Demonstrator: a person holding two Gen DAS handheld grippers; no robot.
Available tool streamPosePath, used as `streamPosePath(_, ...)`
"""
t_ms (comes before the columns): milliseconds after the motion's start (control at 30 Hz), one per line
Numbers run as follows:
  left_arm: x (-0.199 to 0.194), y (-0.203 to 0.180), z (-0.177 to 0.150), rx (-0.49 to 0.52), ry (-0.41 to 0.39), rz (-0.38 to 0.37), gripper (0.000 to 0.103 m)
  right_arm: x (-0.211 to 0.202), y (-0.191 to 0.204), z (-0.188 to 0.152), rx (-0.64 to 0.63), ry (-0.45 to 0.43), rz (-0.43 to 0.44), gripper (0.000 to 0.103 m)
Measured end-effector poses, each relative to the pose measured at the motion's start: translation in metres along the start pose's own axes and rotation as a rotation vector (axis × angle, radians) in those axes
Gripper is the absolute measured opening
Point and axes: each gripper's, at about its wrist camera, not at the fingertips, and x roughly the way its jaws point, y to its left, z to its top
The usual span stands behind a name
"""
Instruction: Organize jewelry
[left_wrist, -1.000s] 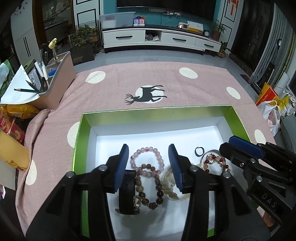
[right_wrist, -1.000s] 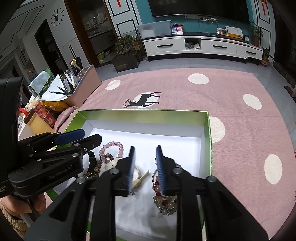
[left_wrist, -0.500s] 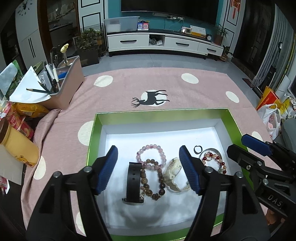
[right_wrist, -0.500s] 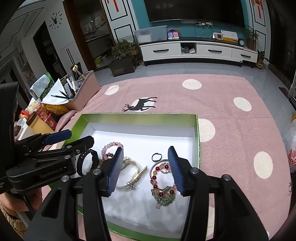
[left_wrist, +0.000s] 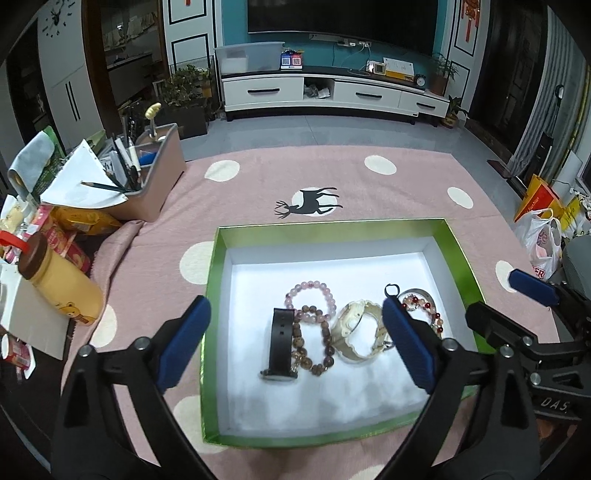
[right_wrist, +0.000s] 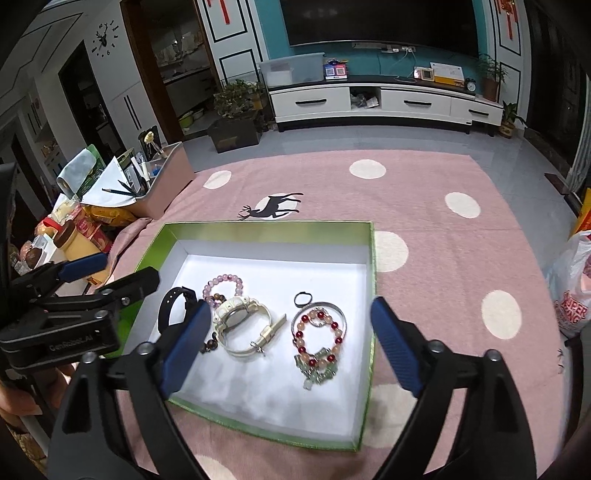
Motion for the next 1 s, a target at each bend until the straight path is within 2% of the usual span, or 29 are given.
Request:
streamPosePath(33, -0.006, 0.0, 0.0, 0.0, -0.003, 0.009, 0.101, -0.005, 0.001, 0.001, -0.003, 0.005, -0.013, 0.102)
streamPosePath(233, -0.038, -0.001, 0.008, -0.002, -0.013, 0.056, 0.101, -0.034, 0.012, 0.007, -0.047, 0.011, -0.058, 0.102)
streamPosePath(633, -0.086, -0.003, 0.03, -0.022, -0.014, 0.058, 0.101, -0.081, 0.026, 0.028, -0.092, -0.029, -0.05, 0.102)
streamPosePath(767, -0.09, -0.003, 0.034, -0.022, -0.023, 0.064, 0.101, -0.081, 0.026, 0.031, -0.089, -0.033, -0.048, 0.102)
streamPosePath(1000, -0.081, -0.007, 0.035, -0.022, 0.005, 0.071, 0.101, -0.074, 0.021, 0.032, -0.079, -0.018, -0.048, 0.102)
